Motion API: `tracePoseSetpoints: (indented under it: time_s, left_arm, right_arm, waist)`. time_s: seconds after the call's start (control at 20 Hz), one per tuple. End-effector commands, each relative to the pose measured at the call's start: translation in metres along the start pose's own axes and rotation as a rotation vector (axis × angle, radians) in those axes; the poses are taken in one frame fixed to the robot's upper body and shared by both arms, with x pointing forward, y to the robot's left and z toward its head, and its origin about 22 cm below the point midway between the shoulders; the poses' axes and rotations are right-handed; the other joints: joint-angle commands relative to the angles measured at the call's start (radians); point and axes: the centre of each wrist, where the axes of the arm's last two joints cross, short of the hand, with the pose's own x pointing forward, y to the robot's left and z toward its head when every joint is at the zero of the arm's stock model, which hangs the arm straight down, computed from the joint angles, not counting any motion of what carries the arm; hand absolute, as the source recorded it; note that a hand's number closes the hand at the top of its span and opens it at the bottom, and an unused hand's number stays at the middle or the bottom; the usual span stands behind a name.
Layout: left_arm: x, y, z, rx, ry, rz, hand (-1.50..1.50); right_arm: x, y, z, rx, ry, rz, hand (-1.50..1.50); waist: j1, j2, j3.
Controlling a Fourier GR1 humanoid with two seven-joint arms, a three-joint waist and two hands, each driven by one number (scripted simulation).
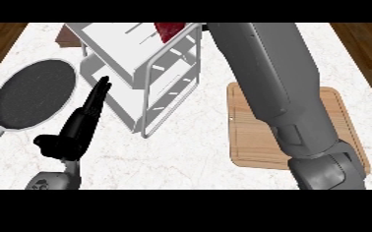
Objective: Pick the pear from the cutting board and place it in the tiered basket
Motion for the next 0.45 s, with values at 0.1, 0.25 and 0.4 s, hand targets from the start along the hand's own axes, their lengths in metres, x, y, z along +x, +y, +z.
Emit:
tracePoseSetpoints:
  time_s: [0.1,0.25,0.4]
  left_arm:
    - [-0.032,0.000,0.030,0.040,0.150,0.039,0.00]
    - [-0.027,0.011,0.029,0.065,0.165,0.026,0.00]
    - [-0.024,0.011,0.026,0.081,0.146,0.022,0.00]
  right_arm:
    - [0.005,-0.033,-0.010,-0.134,0.154,-0.187,-1.50]
    - [-0.008,-0.046,-0.008,-0.127,0.152,-0.169,-1.50]
    - [-0.024,-0.057,-0.009,-0.104,0.176,-0.136,-1.50]
  waist:
    - [-0.066,-0.011,-0.009]
    - [-0.081,-0.020,-0.008]
    - [-0.102,-0.023,-0.007]
